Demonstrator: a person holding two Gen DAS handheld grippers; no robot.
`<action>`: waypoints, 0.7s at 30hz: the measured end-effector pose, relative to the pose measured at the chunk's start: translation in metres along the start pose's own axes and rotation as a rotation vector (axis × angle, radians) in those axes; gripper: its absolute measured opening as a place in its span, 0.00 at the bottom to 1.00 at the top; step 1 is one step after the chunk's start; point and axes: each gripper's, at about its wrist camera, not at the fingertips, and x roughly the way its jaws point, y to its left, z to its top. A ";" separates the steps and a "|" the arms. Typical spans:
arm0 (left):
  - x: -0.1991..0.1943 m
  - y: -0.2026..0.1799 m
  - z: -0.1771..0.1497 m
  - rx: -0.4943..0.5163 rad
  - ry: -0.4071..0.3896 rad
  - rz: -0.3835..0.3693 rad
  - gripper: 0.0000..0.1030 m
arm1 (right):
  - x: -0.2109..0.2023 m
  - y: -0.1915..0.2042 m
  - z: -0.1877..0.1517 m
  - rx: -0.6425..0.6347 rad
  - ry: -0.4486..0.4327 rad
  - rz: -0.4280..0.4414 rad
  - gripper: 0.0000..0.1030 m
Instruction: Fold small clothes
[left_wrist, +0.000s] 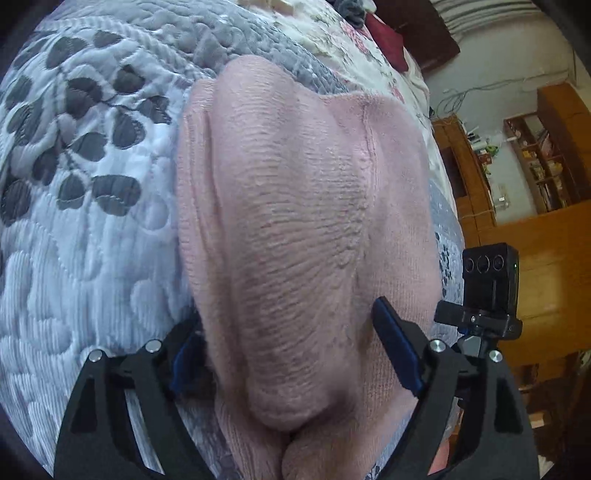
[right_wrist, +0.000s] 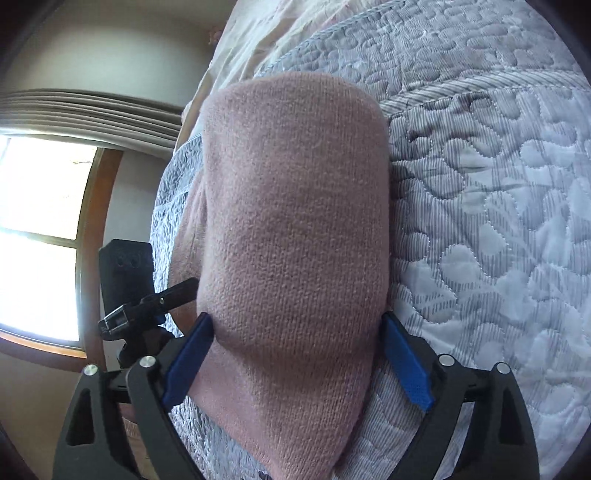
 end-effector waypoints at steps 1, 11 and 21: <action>0.004 -0.003 0.001 0.011 0.006 0.011 0.81 | 0.004 -0.003 0.001 0.011 0.001 0.012 0.91; -0.004 -0.023 -0.005 0.009 -0.039 -0.008 0.42 | -0.014 0.015 -0.015 -0.020 -0.064 0.050 0.56; -0.014 -0.097 -0.077 0.050 -0.063 -0.193 0.41 | -0.113 0.015 -0.088 -0.087 -0.091 0.045 0.53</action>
